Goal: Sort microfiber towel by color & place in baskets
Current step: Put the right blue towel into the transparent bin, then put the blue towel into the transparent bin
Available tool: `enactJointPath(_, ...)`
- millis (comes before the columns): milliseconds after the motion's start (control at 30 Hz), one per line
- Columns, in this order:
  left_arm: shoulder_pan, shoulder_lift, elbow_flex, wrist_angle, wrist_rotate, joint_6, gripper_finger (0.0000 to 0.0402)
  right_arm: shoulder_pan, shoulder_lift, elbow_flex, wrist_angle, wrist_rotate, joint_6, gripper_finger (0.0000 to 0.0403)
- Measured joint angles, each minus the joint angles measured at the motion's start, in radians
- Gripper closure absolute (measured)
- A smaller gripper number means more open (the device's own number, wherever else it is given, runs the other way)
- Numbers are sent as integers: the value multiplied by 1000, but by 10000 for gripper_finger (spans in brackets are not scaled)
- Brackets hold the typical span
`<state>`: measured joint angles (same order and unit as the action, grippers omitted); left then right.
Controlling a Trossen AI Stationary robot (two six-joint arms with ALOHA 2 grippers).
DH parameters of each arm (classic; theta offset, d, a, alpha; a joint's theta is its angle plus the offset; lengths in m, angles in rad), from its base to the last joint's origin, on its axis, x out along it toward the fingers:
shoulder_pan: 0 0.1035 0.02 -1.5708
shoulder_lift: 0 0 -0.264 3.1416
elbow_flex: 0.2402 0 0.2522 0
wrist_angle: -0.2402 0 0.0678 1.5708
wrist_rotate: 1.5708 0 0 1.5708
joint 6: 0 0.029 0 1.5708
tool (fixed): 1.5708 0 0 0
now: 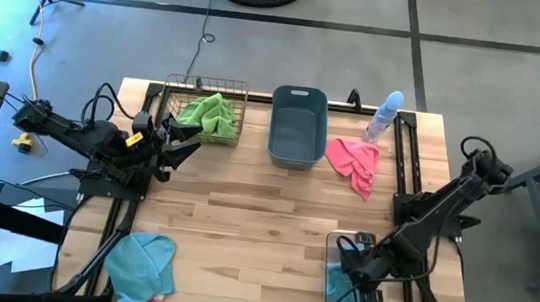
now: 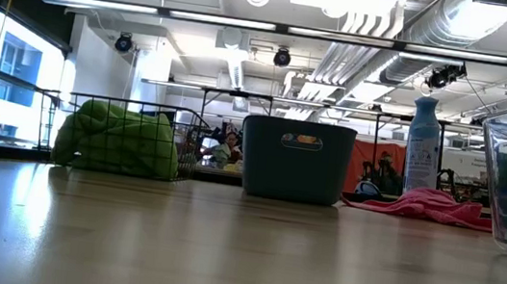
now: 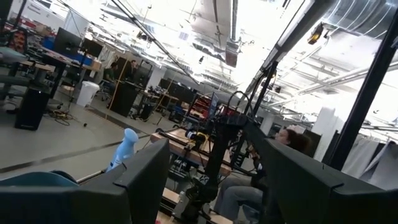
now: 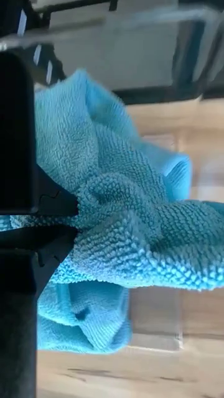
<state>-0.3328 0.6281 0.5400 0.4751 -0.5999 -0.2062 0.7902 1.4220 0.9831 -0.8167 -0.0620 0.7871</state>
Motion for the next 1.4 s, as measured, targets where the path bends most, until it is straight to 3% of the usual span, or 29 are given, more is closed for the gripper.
enactJointPath(200, 0, 0, 0, 1, 0, 0, 156, 0, 0, -59, 63, 0, -1, 399)
enactJointPath(433, 0, 0, 0, 1, 0, 1, 156, -5, 0, -83, 110, -3, 2, 369)
enactJointPath(733, 0, 0, 0, 2, 0, 18, 156, -19, -13, -77, 95, -19, 159, 271)
enactJointPath(1067, 0, 0, 0, 1, 0, 28, 156, -20, -16, 134, -242, -35, 106, 165)
enactJointPath(1267, 0, 0, 0, 2, 0, 33, 156, -23, -16, 264, -360, -15, 68, 153)
enactJointPath(1400, 0, 0, 0, 2, 1, 45, 156, -32, -15, 329, -368, 76, 91, 153)
